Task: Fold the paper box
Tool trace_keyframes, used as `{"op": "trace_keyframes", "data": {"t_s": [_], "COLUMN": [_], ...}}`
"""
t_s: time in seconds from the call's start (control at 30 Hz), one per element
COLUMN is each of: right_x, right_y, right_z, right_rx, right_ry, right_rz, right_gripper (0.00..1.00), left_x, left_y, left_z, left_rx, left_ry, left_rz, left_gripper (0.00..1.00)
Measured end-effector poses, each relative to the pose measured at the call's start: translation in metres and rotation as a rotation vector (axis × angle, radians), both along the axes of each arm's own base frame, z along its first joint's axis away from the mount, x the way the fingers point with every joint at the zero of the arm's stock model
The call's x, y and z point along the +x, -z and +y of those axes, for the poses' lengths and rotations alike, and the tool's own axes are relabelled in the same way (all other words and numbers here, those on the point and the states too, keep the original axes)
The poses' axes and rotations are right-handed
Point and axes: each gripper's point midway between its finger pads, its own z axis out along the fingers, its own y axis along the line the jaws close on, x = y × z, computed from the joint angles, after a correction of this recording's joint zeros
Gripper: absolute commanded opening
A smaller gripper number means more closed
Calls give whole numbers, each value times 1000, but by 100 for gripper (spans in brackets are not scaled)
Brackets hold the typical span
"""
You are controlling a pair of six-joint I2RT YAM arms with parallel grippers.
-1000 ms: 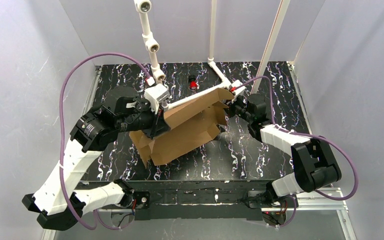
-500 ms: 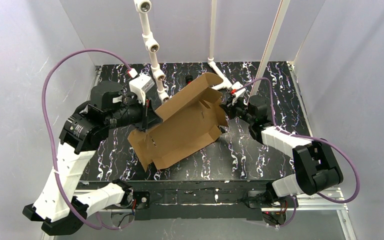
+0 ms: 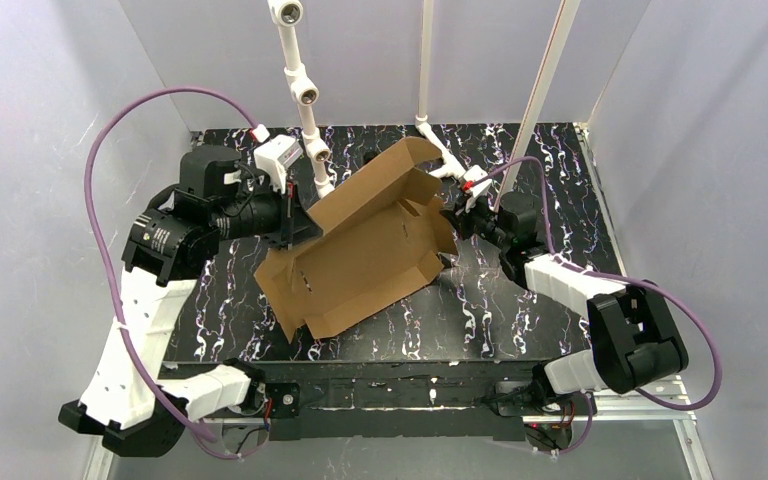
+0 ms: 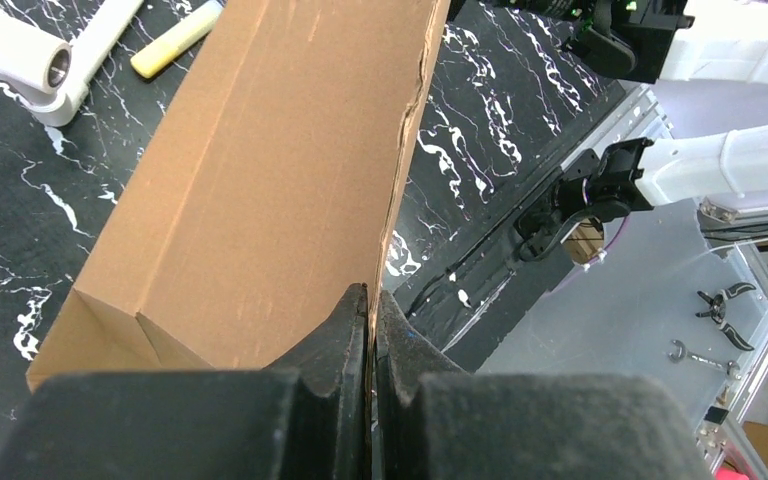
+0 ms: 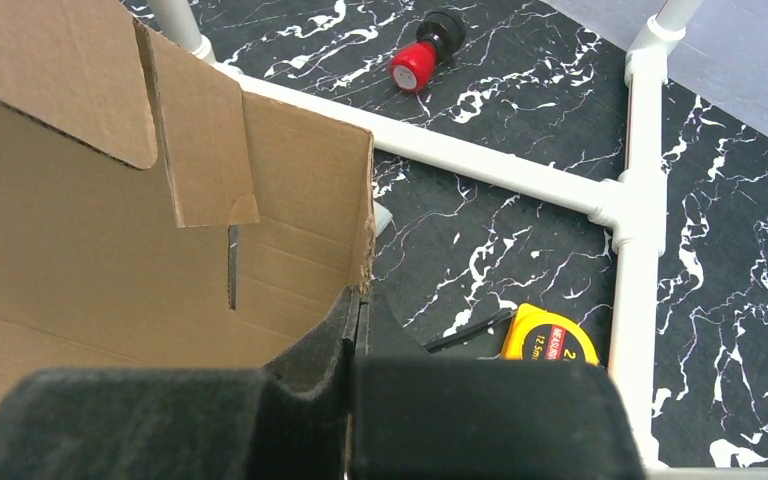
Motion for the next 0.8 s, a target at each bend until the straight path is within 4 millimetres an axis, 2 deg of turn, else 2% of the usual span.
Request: {"op": "trace_keyframes", "data": {"t_s": [0.2, 0.43, 0.63, 0.8], "right_x": [-2, -5, -7, -9], "right_y": [-1, 1, 1, 2], "right_z": [-2, -3, -2, -2], "right_rx": [-6, -15, -21, -29], "right_ry": [-4, -21, -36, -49], "right_rz": [-10, -6, -11, -16], "right_gripper": [1, 1, 1, 1], "left_x": [9, 19, 29, 33], "left_y": [-15, -21, -12, 9], "left_z": [3, 14, 20, 23], "left_rx": [-13, 16, 43, 55], "left_ry": [-26, -82, -116, -133], "left_rz": [-12, -26, -4, 51], "left_gripper": [0, 0, 0, 0]}}
